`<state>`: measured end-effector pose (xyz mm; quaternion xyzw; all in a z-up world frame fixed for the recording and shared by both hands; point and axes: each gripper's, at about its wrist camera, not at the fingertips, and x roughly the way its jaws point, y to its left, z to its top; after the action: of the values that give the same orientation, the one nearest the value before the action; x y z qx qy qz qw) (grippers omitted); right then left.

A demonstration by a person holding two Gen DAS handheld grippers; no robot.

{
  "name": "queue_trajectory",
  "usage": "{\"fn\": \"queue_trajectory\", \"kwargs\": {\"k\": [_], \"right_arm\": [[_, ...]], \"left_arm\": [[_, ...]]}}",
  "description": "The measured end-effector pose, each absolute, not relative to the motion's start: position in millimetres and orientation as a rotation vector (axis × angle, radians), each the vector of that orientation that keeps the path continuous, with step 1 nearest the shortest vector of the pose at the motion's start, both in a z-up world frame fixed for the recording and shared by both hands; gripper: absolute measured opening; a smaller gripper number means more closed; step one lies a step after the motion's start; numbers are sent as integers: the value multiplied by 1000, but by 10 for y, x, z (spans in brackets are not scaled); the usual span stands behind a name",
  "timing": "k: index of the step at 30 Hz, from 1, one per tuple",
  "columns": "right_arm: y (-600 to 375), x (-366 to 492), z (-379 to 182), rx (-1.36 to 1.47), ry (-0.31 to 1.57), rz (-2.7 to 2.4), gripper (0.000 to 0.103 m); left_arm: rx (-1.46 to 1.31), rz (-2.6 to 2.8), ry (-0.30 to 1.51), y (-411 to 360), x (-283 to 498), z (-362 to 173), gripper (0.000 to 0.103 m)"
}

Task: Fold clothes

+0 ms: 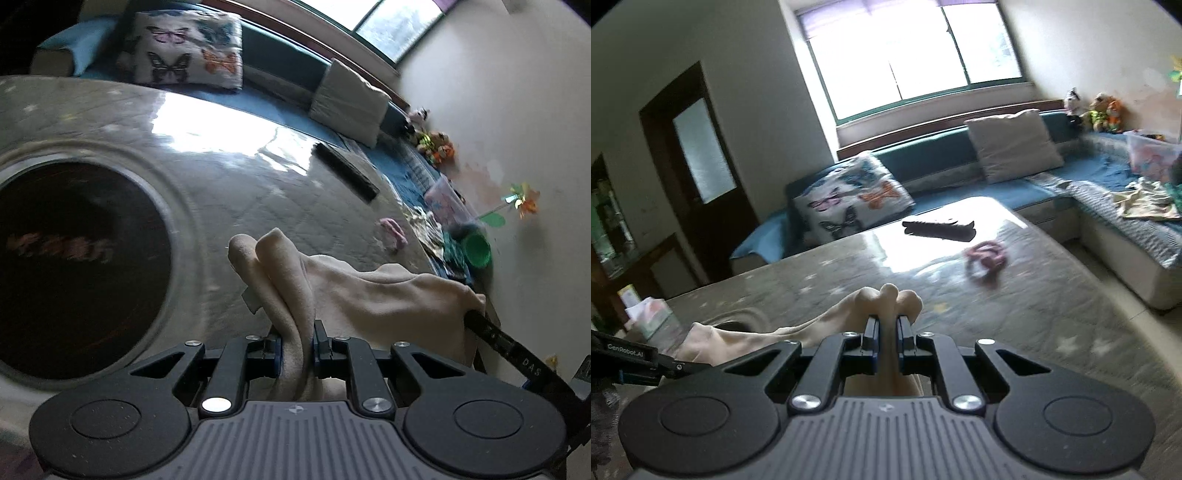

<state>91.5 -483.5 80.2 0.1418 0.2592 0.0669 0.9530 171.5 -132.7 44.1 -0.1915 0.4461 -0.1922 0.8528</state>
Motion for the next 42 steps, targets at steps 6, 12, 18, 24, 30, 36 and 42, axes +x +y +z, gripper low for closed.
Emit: {"fn": "queue_trajectory", "kwargs": {"k": [6,12,18,24,30,36,42], "right_arm": [[-5078,1041,753,283,536,69,8],[-5234,1144,647,291,553,28,8],[-5298,1240,523,297,582,5,8],[-5323,1336,351,292,632,-18,9],[-5379,1379,275,282,649,-68,12],[-5287,1315,383,252,621,-52,14],[-4973,1417,394,200,646,47,19]], "left_arm": [[-345,-441,955,-1733,1957,429,16],[-299,-450,962,-1932,2062,390,16],[-253,-440,980,-2064,2124,295,16],[-220,-418,1003,-2111,2159,166,20],[-216,-375,1000,-1988,2171,141,36],[-208,-322,967,-1845,2167,191,50],[-207,-317,958,-1819,2167,217,56]]}}
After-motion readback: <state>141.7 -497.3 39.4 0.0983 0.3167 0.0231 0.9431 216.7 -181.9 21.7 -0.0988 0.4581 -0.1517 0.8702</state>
